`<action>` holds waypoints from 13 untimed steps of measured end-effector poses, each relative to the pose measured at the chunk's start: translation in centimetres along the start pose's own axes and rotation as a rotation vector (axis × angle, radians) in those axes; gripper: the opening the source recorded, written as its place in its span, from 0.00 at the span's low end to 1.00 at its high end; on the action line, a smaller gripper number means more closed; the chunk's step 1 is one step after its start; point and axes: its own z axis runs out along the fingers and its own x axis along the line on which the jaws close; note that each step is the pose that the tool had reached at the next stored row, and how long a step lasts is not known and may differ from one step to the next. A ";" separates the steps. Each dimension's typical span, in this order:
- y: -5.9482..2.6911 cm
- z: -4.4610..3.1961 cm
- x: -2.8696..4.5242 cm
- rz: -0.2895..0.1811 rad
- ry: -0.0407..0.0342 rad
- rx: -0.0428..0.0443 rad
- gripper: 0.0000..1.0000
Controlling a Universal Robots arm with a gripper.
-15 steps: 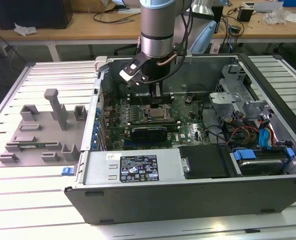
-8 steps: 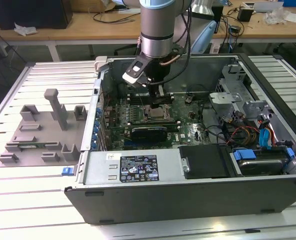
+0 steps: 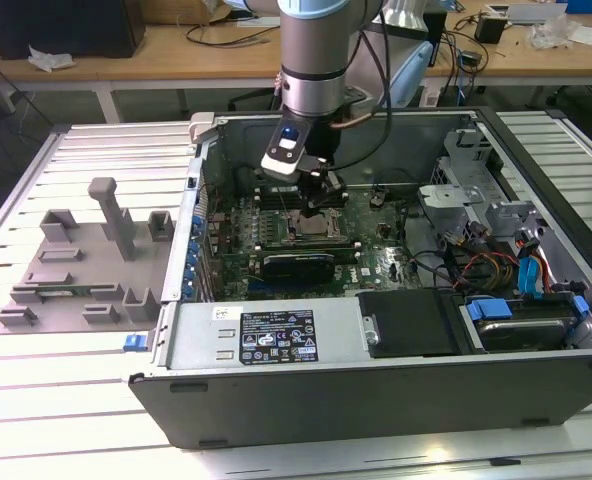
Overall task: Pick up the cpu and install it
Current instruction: 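Close the cpu cover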
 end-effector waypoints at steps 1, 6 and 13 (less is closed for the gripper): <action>0.00 0.00 0.00 -0.020 -0.0002 -0.0005 0.11; 0.00 0.01 0.00 -0.139 -0.0010 -0.0039 0.11; 0.00 0.02 0.00 -0.364 -0.0027 -0.0101 0.11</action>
